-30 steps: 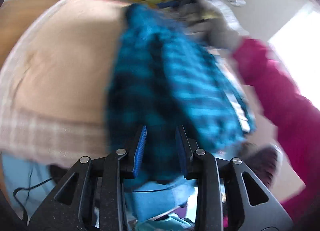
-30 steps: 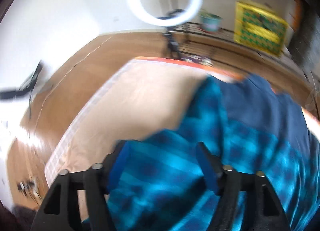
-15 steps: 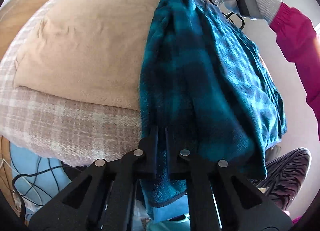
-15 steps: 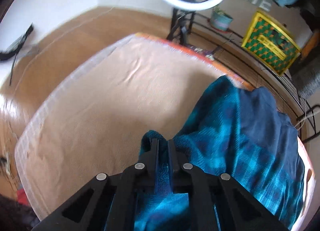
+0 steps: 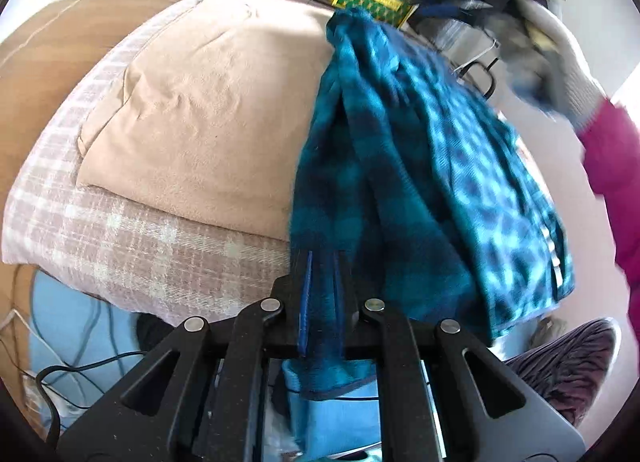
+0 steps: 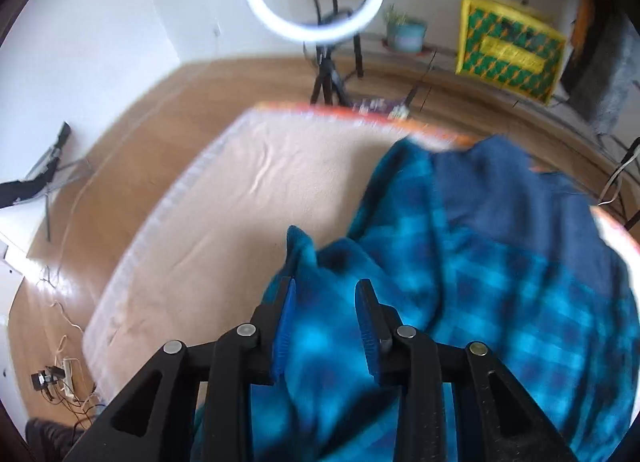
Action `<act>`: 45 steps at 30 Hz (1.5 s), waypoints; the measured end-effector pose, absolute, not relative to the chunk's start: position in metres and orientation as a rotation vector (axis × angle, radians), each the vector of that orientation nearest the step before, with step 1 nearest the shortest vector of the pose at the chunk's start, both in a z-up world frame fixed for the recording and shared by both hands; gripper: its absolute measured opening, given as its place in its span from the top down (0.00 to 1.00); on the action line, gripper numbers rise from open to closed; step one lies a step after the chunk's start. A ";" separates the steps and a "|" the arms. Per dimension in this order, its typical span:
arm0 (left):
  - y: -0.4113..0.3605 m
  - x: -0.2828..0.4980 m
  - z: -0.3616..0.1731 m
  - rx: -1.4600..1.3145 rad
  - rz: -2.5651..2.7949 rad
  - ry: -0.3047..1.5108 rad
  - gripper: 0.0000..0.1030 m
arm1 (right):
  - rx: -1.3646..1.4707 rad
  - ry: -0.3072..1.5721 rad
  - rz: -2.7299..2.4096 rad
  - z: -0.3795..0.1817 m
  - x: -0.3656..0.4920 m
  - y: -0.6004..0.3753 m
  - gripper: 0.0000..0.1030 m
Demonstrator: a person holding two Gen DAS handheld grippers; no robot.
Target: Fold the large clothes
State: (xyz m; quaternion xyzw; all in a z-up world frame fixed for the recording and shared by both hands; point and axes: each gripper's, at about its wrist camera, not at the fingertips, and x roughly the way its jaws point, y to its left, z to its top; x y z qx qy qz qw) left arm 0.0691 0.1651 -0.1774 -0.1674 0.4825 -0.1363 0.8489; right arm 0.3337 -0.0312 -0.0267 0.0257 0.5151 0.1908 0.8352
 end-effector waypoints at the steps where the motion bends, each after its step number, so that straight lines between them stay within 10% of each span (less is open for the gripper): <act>1: 0.167 0.067 -0.175 -0.365 -0.301 1.011 0.92 | 0.073 1.071 0.411 -0.012 0.321 -0.043 0.68; 3: 0.169 0.064 -0.173 -0.404 -0.356 1.013 0.90 | 0.100 1.016 0.408 0.023 0.286 -0.071 0.65; 7: 0.159 0.061 -0.176 -0.441 -0.419 1.022 0.55 | 0.094 0.938 0.386 0.070 0.222 -0.110 0.62; 19: 0.121 0.062 -0.206 -0.413 -0.450 1.128 0.55 | 0.245 1.074 0.466 0.013 0.066 -0.106 0.49; 21: 0.117 0.062 -0.205 -0.381 -0.440 1.122 0.59 | 0.255 1.136 0.508 -0.019 0.056 -0.086 0.49; 24: 0.113 0.064 -0.205 -0.344 -0.427 1.126 0.92 | 0.229 1.230 0.527 -0.068 0.048 -0.049 0.49; 28: 0.112 0.059 -0.198 -0.305 -0.427 1.094 0.95 | 0.070 1.264 0.515 -0.105 0.050 -0.011 0.53; 30: 0.116 0.054 -0.188 -0.305 -0.426 1.062 0.95 | 0.099 1.295 0.532 -0.112 0.055 -0.011 0.84; 33: 0.131 0.043 -0.171 -0.334 -0.415 1.018 0.95 | 0.305 1.308 0.594 -0.112 0.059 -0.031 0.96; 38: 0.145 0.030 -0.161 -0.289 -0.368 0.979 0.95 | 0.644 1.279 0.741 -0.110 0.044 -0.059 0.96; 45: 0.139 0.038 -0.185 -0.242 -0.333 1.067 0.95 | 0.293 1.344 0.525 -0.123 0.046 -0.053 0.92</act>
